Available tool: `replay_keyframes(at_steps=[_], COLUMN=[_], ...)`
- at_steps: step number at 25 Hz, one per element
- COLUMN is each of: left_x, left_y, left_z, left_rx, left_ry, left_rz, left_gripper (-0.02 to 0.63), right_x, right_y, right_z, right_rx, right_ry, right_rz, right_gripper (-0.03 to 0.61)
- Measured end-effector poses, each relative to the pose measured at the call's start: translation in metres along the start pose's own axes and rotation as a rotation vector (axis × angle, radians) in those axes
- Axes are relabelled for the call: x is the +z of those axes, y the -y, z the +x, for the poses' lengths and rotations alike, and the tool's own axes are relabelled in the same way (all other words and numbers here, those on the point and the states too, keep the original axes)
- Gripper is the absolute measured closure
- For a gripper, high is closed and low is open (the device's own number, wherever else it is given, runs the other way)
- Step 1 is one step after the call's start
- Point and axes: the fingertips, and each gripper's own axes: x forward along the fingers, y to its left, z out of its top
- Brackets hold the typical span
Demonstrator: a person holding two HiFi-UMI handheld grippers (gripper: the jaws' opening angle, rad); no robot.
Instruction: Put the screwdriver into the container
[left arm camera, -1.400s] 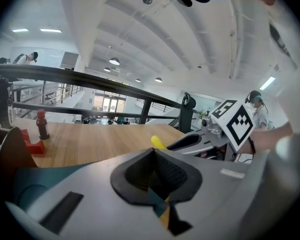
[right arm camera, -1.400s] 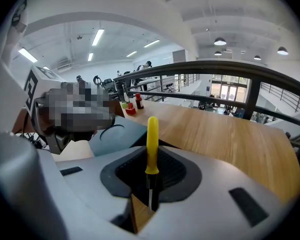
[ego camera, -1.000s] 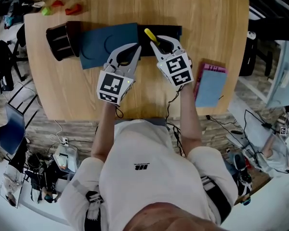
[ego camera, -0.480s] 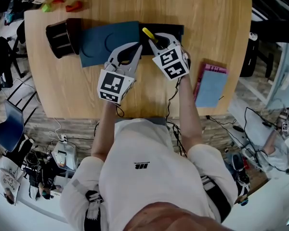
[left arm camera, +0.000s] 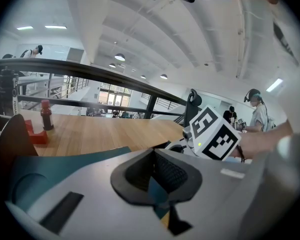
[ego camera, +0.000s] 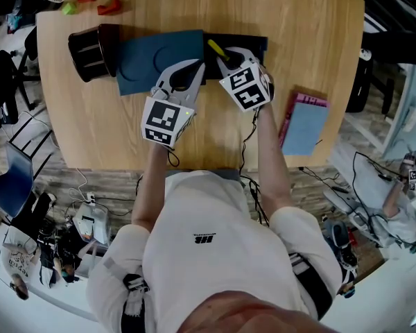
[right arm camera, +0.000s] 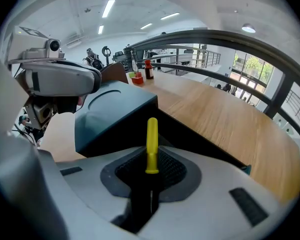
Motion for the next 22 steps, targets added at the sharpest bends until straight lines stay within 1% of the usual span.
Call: replay_keyframes(at_steps=[8, 13, 16, 22], left_x=[-0.003, 0.001, 0.002, 0.008], left_y=[0.0, 0.002, 0.005, 0.007], left_z=[-0.001, -0.003, -0.006, -0.013], left_rx=[0.0, -0.005, -0.009, -0.011], left_ry=[-0.02, -0.012, -0.014, 0.005], left_rz=[0.008, 0.011, 0.016, 0.044], left_gripper=[0.604, 0.604, 0.604, 0.604], right_x=[-0.004, -0.003, -0.002, 0.008], right_y=[0.001, 0.0, -0.002, -0.004], right_z=[0.006, 0.007, 0.003, -0.016], right_rx=[-0.008, -0.013, -0.016, -0.047], right_ry=[-0.012, -0.014, 0.007, 0.052], right_rz=[-0.01, -0.022, -0.018, -0.018], right_gripper=[0.517, 0.513, 0.491, 0.482])
